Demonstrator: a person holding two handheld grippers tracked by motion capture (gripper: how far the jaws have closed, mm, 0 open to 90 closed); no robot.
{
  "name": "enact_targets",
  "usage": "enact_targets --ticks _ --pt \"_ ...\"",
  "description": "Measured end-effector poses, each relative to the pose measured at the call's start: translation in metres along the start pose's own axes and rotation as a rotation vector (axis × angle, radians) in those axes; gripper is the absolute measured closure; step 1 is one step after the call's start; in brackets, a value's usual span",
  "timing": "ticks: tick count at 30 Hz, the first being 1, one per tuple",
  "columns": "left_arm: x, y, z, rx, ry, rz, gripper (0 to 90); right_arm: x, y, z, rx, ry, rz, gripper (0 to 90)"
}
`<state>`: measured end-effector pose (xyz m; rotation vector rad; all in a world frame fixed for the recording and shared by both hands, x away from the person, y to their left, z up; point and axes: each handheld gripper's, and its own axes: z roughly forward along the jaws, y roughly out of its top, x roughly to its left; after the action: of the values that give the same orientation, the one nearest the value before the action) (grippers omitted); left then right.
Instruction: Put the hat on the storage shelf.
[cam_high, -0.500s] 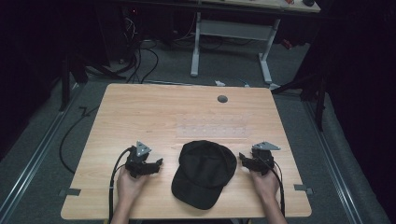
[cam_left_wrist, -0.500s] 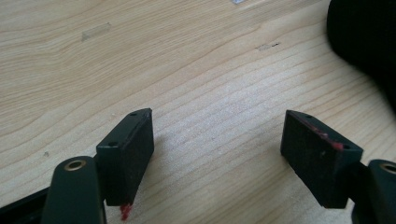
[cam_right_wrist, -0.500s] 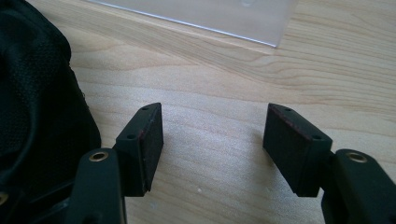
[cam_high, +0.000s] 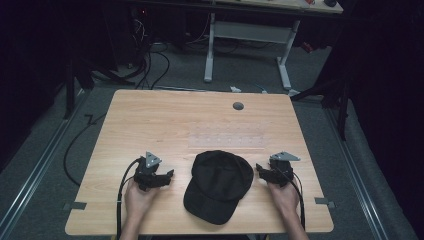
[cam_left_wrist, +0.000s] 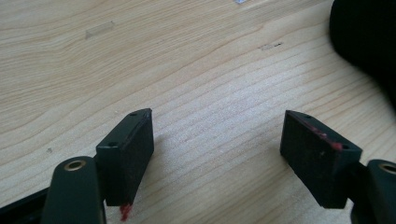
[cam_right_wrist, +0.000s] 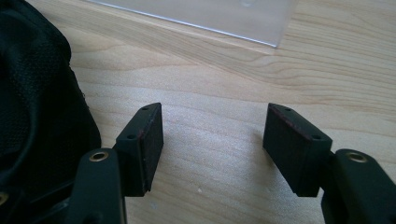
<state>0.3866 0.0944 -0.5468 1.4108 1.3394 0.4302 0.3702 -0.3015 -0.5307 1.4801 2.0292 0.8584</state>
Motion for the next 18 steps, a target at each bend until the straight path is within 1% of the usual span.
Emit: enact_targets --ticks 7,8,9,15,18 --pt "0.0001 0.0001 0.0000 0.000 0.000 -0.002 26.3 0.0000 -0.0001 -0.0002 -0.002 -0.001 0.001 40.7" --pt "0.0001 0.0002 0.0000 0.000 -0.001 -0.003 26.3 0.0000 -0.0002 -0.0005 -0.005 -0.002 -0.001 43.8" --pt "0.0001 0.0002 0.0000 0.000 -0.001 -0.003 26.3 0.0001 -0.0002 -0.0005 -0.007 -0.002 -0.003 45.1" --pt "0.0001 0.0002 0.0000 0.000 0.000 -0.003 26.5 0.0011 0.0003 -0.0024 -0.018 0.001 -0.014 50.5" --pt "0.0001 0.0002 0.0000 0.000 -0.001 -0.003 26.4 0.0015 0.0011 -0.0067 -0.035 0.015 0.002 52.6"
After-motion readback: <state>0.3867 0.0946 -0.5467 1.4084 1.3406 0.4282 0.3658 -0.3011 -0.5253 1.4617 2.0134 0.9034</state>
